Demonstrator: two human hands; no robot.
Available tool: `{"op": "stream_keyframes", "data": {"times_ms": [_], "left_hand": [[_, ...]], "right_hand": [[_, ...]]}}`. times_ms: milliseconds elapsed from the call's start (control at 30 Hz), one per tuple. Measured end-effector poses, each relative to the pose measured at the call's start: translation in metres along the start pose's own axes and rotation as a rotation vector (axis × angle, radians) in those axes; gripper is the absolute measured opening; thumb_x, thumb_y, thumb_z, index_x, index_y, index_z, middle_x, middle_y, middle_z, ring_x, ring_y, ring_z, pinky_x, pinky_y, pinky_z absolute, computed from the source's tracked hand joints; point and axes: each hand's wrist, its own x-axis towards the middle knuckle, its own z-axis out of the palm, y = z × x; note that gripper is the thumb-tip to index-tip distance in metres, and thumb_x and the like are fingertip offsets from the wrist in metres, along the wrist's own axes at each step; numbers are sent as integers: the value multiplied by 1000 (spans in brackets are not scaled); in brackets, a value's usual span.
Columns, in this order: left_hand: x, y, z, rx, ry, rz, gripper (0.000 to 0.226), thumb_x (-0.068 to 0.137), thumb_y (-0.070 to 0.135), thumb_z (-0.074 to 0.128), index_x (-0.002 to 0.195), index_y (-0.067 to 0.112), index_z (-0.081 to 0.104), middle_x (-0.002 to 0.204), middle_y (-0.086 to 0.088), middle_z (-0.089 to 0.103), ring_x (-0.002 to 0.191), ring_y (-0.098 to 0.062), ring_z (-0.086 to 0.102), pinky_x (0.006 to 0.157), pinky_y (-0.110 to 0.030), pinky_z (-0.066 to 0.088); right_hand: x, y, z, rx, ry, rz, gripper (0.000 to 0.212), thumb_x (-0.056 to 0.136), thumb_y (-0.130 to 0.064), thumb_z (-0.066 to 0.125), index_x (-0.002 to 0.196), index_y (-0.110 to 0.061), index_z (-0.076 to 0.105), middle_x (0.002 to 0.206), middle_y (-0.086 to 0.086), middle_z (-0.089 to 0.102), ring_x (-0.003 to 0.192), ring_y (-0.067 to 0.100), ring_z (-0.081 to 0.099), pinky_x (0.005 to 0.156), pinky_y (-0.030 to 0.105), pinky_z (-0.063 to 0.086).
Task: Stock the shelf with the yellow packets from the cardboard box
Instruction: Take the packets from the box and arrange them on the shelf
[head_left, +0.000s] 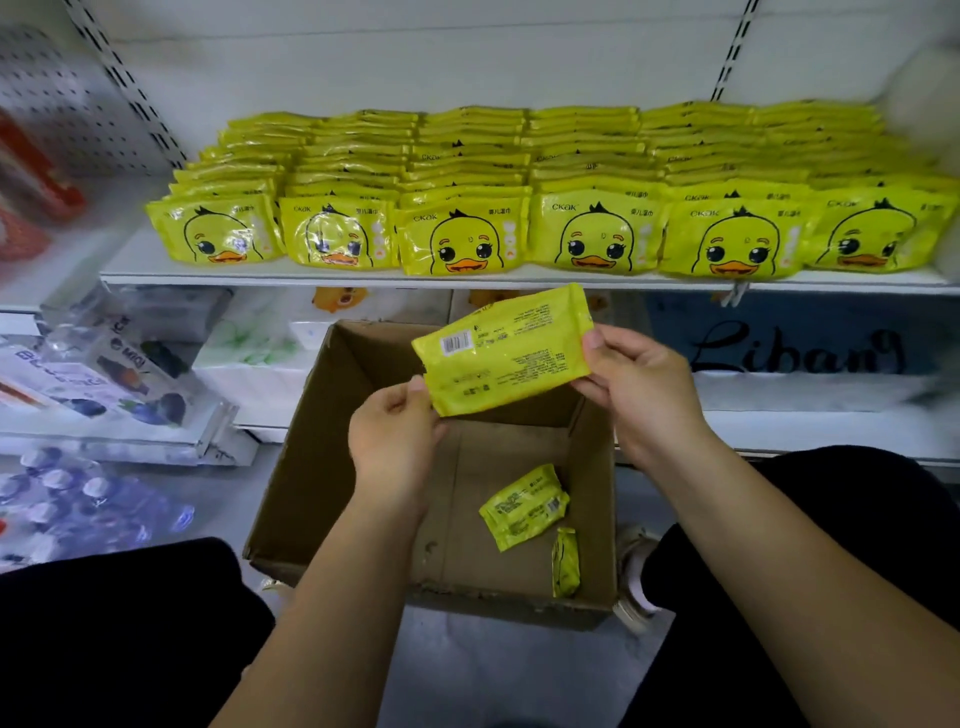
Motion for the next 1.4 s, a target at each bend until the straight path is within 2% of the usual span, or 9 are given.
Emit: {"op": "stream_keyframes", "data": {"times_ms": [100, 267, 400, 600, 767, 933, 1000, 1133, 1400], "left_hand": [[-16, 5, 22, 96, -153, 12, 54, 93, 61, 63, 126, 19, 64, 119, 4, 67, 115, -18, 64, 104, -45, 51], [-34, 18, 59, -429, -613, -171, 80, 87, 64, 48, 145, 10, 53, 143, -10, 61, 134, -29, 57, 115, -52, 42], [-25, 12, 53, -339, -621, -81, 53, 100, 39, 52, 142, 7, 56, 135, -13, 67, 125, -27, 64, 101, -42, 55], [-8, 16, 42, -22, -667, -83, 35, 100, 16, 58, 133, 5, 61, 125, -16, 72, 116, -33, 69, 96, -50, 58], [-6, 32, 51, 18, -801, -81, 42, 86, 10, 63, 128, 5, 64, 121, -14, 74, 107, -25, 73, 87, -37, 62], [17, 62, 69, 670, -732, 196, 40, 81, 23, 82, 120, 22, 72, 108, -2, 79, 98, -16, 75, 94, -40, 60], [26, 76, 85, 994, -659, 408, 45, 75, 39, 89, 116, 27, 74, 99, 7, 77, 89, -8, 73, 78, -27, 56], [46, 86, 130, 1217, -492, 750, 61, 70, 46, 91, 121, 22, 68, 100, -1, 64, 96, -23, 61, 72, -32, 40], [108, 102, 204, 1419, -325, 1011, 69, 77, 58, 80, 125, 12, 63, 131, -9, 51, 131, -32, 35, 100, -42, 28]], "right_hand": [[-6, 1, -10, -131, 20, -202, 17, 96, -6, 64, 102, -18, 73, 93, -3, 77, 91, 9, 72, 78, 19, 58], [-16, 15, -14, -349, -275, -397, 21, 90, 2, 68, 109, -5, 76, 116, 2, 73, 112, 7, 67, 102, 25, 50], [-17, 9, -26, -361, -450, -352, 27, 90, -1, 69, 117, -3, 72, 117, 3, 74, 111, 8, 68, 99, 24, 51], [13, -21, -57, -468, -156, -387, 37, 84, -16, 80, 120, -14, 69, 115, -5, 70, 101, 4, 64, 84, 15, 50], [43, -36, -73, -725, -354, -294, 75, 78, -29, 85, 144, -30, 49, 142, -8, 53, 128, 9, 52, 107, 32, 46], [63, -35, -72, -666, -272, -315, 46, 67, -20, 92, 107, -28, 70, 104, -8, 69, 94, 13, 65, 84, 42, 59], [71, -33, -67, -697, -175, -358, 46, 64, -27, 93, 102, -36, 69, 104, -13, 66, 93, 10, 60, 81, 35, 54], [95, -41, -59, -594, -93, -421, 50, 68, -29, 91, 112, -35, 68, 111, -13, 62, 87, -7, 58, 72, 24, 46], [163, -42, -70, -823, 196, -512, 91, 69, -37, 90, 145, -17, 43, 133, 3, 48, 126, 27, 39, 100, 37, 38]]}}
